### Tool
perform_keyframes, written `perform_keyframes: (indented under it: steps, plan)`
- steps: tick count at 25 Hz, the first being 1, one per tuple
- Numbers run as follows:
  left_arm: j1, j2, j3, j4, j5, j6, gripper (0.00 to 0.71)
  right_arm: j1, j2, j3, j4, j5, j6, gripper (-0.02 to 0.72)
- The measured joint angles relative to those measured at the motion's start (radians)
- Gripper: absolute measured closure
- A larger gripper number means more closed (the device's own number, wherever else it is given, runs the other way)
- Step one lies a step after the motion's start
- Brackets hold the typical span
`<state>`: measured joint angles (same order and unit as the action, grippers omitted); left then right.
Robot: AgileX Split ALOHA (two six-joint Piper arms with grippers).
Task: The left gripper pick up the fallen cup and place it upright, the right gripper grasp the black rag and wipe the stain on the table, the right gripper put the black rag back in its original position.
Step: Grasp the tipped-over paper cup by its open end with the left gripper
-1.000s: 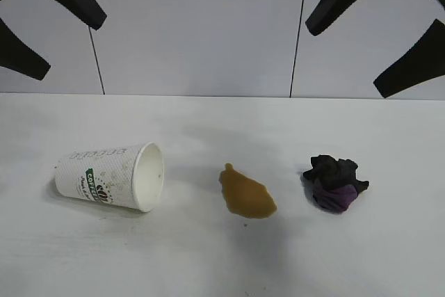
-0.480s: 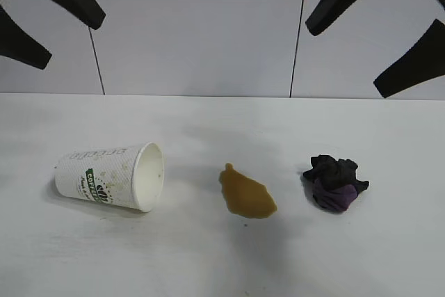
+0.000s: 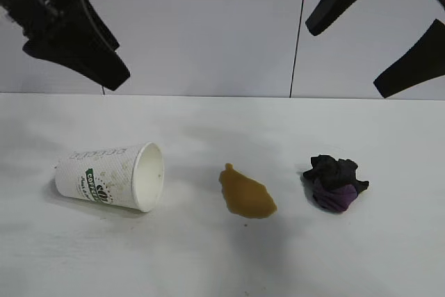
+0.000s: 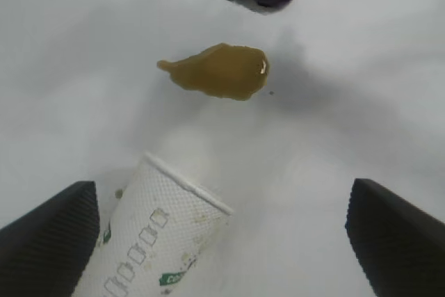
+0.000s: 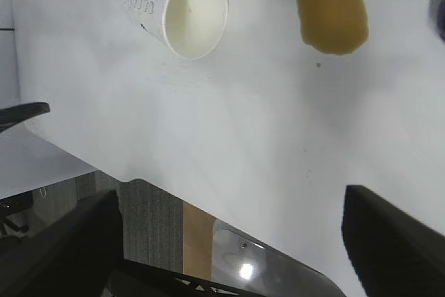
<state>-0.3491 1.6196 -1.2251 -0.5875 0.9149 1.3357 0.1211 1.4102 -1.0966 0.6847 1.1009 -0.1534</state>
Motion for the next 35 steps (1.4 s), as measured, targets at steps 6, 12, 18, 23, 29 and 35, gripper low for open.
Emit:
perform_keyframes:
  steps: [6, 12, 18, 23, 29, 35]
  plan:
    - [-0.140, 0.002, 0.000, 0.387, -0.053, -0.079, 0.014, 0.000, 0.000, 0.000, 0.000, 0.000, 0.000, 0.102]
    - [-0.222, 0.101, -0.001, 0.687, -0.080, -0.241, 0.014, 0.000, 0.000, 0.000, -0.001, -0.001, 0.000, 0.102]
    - [-0.270, 0.226, -0.001, 0.776, -0.136, -0.249, 0.014, 0.000, 0.000, 0.000, -0.013, -0.005, -0.001, 0.102]
    - [-0.291, 0.288, -0.002, 0.807, -0.154, -0.249, 0.014, 0.000, 0.000, 0.000, -0.030, -0.013, -0.001, 0.102]
    - [-0.308, 0.340, -0.010, 0.874, -0.191, -0.292, 0.014, 0.000, 0.000, 0.000, -0.045, -0.020, -0.001, 0.102]
    - [-0.308, 0.383, -0.029, 0.934, -0.223, -0.352, 0.014, 0.000, 0.000, 0.000, -0.058, -0.021, -0.001, 0.102]
